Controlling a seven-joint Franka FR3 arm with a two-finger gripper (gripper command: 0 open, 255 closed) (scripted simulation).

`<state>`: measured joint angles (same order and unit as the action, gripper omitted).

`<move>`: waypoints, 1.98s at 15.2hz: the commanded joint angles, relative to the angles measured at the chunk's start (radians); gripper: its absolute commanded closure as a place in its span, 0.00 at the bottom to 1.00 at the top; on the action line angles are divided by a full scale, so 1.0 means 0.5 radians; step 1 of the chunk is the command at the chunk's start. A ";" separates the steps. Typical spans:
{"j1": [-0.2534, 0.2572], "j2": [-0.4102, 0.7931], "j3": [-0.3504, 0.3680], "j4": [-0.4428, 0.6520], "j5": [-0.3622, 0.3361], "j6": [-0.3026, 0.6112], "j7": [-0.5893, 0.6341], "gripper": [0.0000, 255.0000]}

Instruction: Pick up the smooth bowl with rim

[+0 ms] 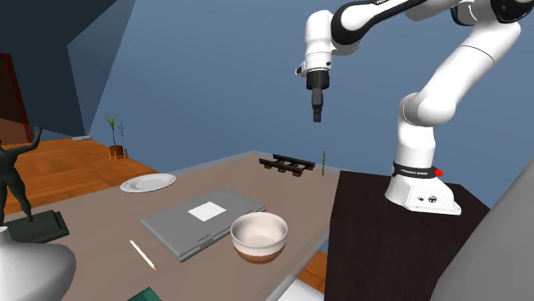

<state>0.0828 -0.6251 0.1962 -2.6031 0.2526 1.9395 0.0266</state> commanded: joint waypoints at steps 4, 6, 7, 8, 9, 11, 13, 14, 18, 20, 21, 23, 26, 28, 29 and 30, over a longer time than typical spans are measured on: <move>0.047 0.316 0.157 -0.027 0.093 0.378 0.116 0.00; 0.060 0.458 0.216 -0.021 0.115 0.526 0.162 0.00; 0.065 0.533 0.245 -0.014 0.122 0.600 0.187 0.00; 0.069 0.610 0.273 -0.003 0.125 0.673 0.212 0.00; 0.073 0.690 0.300 0.010 0.124 0.745 0.240 0.00; 0.078 0.855 0.352 0.046 0.109 0.886 0.301 0.00; 0.081 1.027 0.397 0.093 0.072 1.021 0.373 0.00; 0.084 1.115 0.416 0.121 0.044 1.086 0.414 0.00; 0.119 1.475 0.449 0.259 -0.128 1.317 0.611 0.00; 0.163 1.653 0.431 0.344 -0.234 1.411 0.719 0.00; 0.193 1.740 0.413 0.391 -0.286 1.452 0.772 0.00; 0.263 1.909 0.365 0.494 -0.379 1.523 0.869 0.00; 0.341 2.071 0.306 0.590 -0.448 1.593 0.938 0.00; 0.358 2.125 0.285 0.599 -0.467 1.637 0.946 0.00; 0.366 2.152 0.275 0.605 -0.477 1.658 0.950 0.00; 0.374 2.179 0.265 0.610 -0.486 1.679 0.953 0.00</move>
<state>0.2632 0.4489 0.3346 -2.3043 0.0158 2.7693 0.4985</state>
